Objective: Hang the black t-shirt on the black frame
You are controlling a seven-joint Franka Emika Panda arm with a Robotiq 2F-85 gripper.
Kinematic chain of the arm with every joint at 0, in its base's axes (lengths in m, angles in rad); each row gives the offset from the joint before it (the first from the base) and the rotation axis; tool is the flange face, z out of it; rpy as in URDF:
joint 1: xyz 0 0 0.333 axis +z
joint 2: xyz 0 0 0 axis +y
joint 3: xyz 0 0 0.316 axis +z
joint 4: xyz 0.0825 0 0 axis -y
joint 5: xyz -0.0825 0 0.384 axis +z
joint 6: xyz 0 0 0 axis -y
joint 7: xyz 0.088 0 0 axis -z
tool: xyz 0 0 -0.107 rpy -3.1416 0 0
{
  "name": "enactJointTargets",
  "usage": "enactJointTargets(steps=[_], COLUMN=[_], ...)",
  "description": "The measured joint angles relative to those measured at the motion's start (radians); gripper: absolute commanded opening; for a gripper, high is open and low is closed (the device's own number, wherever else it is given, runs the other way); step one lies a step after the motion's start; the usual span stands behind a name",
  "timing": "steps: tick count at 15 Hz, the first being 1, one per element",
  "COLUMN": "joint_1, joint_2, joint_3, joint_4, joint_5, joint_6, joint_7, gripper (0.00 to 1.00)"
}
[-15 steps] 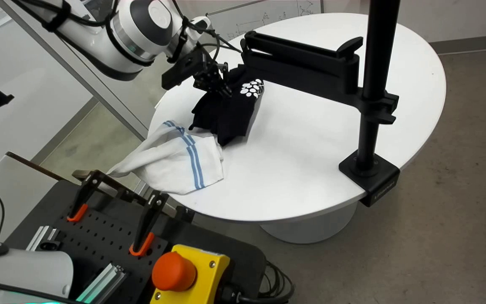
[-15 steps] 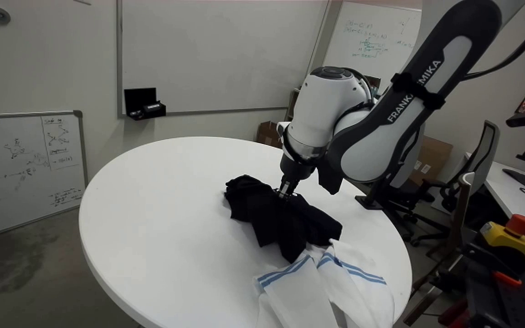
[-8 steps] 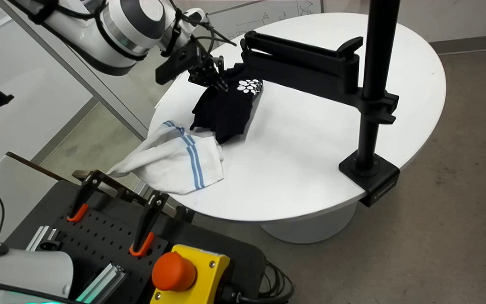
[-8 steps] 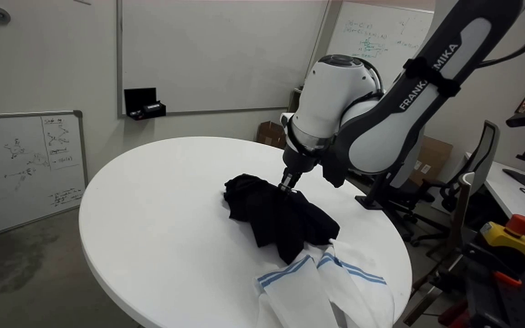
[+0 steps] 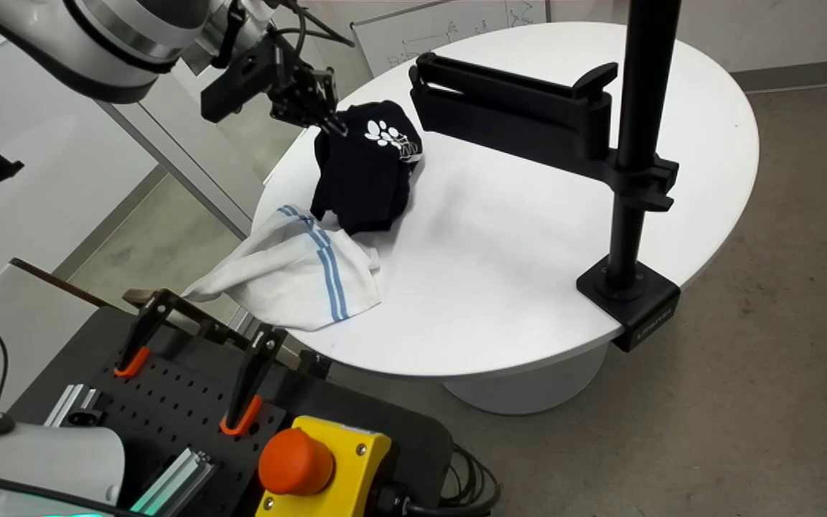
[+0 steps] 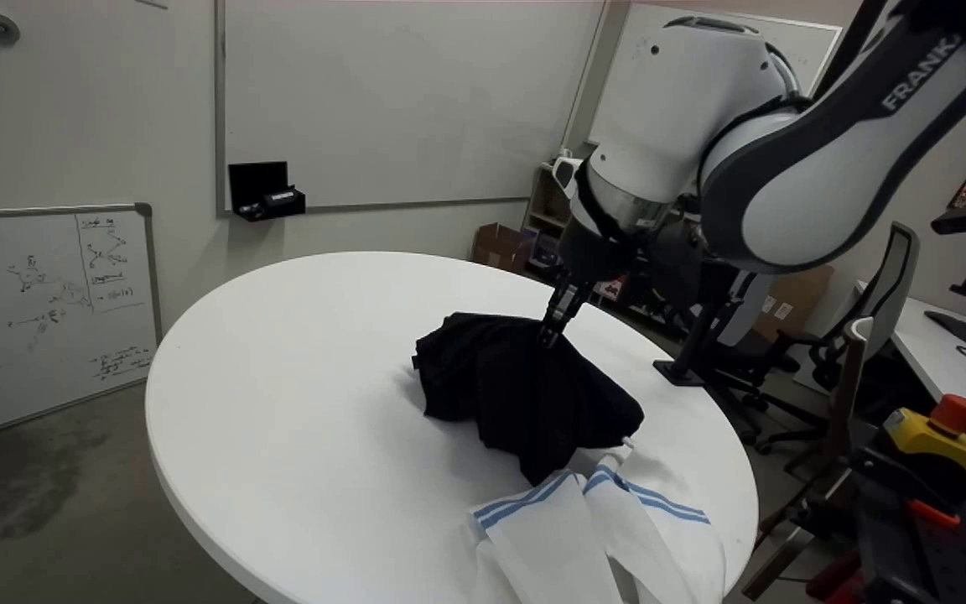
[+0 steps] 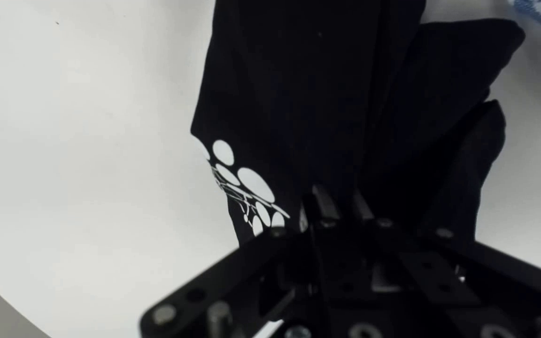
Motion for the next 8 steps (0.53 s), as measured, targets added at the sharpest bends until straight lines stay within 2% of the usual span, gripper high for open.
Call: enactJointTargets(steps=[8], joint_1=[0.092], joint_2=[-0.256], joint_3=[-0.039], joint_4=[-0.161], joint_5=[-0.086], joint_6=[-0.01], joint_7=[0.01], gripper=[0.02])
